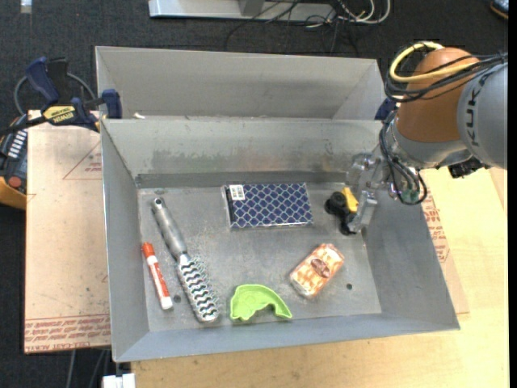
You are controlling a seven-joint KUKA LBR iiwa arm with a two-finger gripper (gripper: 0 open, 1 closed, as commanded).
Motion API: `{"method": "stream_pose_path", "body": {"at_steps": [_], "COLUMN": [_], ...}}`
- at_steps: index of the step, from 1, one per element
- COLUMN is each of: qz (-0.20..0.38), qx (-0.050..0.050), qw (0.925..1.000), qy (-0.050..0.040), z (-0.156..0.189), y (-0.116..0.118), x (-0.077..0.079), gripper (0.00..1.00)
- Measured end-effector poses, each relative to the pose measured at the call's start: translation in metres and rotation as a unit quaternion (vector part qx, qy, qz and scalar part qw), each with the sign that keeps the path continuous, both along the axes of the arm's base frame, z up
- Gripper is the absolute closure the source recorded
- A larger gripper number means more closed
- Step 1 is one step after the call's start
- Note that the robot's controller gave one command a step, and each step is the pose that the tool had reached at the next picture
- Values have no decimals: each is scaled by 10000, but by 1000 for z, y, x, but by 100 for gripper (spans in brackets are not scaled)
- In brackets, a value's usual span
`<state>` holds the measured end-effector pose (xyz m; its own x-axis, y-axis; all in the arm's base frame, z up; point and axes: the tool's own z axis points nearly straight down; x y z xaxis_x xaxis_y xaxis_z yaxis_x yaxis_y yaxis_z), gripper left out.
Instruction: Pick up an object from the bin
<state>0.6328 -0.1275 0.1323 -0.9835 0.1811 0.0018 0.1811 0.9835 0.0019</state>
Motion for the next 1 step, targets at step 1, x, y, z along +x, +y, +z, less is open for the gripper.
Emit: {"method": "stream_pose_path", "body": {"at_steps": [1], "qz": [-1647], "qx": [-9], "qw": [9863], "qy": [-15], "z": [7], "y": [3], "x": [-27], "gripper": [0]}}
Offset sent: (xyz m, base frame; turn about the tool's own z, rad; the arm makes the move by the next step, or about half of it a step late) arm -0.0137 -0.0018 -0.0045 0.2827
